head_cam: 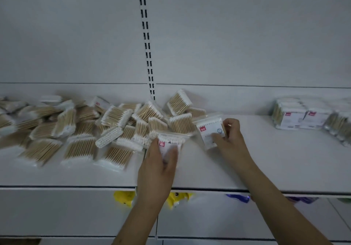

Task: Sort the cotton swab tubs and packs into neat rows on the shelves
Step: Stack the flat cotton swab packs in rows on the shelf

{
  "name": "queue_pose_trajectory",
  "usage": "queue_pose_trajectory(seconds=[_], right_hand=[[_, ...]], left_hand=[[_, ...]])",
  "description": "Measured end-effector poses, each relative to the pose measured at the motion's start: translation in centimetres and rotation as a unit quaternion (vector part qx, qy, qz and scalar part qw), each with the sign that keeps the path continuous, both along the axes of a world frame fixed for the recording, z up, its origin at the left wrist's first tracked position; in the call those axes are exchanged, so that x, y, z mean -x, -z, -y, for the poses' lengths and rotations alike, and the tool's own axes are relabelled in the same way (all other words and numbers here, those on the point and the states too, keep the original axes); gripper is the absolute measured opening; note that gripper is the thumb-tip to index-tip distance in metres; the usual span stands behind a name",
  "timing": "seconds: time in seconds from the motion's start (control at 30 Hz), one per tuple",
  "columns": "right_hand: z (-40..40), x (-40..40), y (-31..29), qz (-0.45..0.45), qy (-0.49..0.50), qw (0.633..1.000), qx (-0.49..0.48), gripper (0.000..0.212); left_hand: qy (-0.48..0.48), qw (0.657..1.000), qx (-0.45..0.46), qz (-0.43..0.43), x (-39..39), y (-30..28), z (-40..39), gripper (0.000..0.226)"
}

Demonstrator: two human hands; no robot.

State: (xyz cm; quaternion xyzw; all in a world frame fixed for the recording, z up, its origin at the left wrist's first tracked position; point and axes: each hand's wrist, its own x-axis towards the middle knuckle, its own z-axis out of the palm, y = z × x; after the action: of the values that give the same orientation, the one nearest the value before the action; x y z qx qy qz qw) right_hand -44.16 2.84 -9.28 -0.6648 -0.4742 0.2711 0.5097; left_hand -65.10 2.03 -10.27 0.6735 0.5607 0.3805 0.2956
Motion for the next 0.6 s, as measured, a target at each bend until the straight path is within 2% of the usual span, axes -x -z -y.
queue_pose_trajectory(seconds=[0.1,0.17,0.2,0.27,0.33,0.43,0.53,0.6], right_hand=[[1.1,-1.2,-0.2,-0.099,0.015,0.995,-0.023,0.051],[2.4,-2.4,-0.1,-0.114,0.025,0.992,-0.038,0.066],[3.1,-3.3,-0.1,-0.101,0.031,0.993,-0.043,0.072],[4.6,-5.3,-0.2,-0.066,0.042,0.996,-0.049,0.073],[6.1,-7.5,-0.6,-0.042,0.064,0.996,-0.046,0.060],[7.6,-11.4,-1.2,-0.010,0.122,0.992,-0.040,0.037],[8.7,-15.1,-1.9,0.018,0.181,0.983,-0.028,0.028],[9.3,-17.2,-2.5,0.054,0.213,0.975,-0.018,0.026]], left_hand=[[0.010,0.999,0.012,0.049,0.4,0.1,-0.2,0.036],[0.013,0.997,0.032,0.072,-0.2,-0.2,-0.2,0.009],[0.018,0.996,0.035,0.076,-0.8,-0.4,-0.2,0.007],[0.047,0.996,0.027,0.072,-2.9,-1.0,-0.1,0.016],[0.092,0.993,0.018,0.066,-5.6,-1.9,0.0,0.026],[0.148,0.987,0.006,0.061,-10.0,-2.8,0.1,0.025],[0.206,0.977,0.002,0.063,-14.1,-3.6,-0.1,0.023],[0.247,0.967,0.014,0.060,-16.7,-4.3,-0.4,0.032]])
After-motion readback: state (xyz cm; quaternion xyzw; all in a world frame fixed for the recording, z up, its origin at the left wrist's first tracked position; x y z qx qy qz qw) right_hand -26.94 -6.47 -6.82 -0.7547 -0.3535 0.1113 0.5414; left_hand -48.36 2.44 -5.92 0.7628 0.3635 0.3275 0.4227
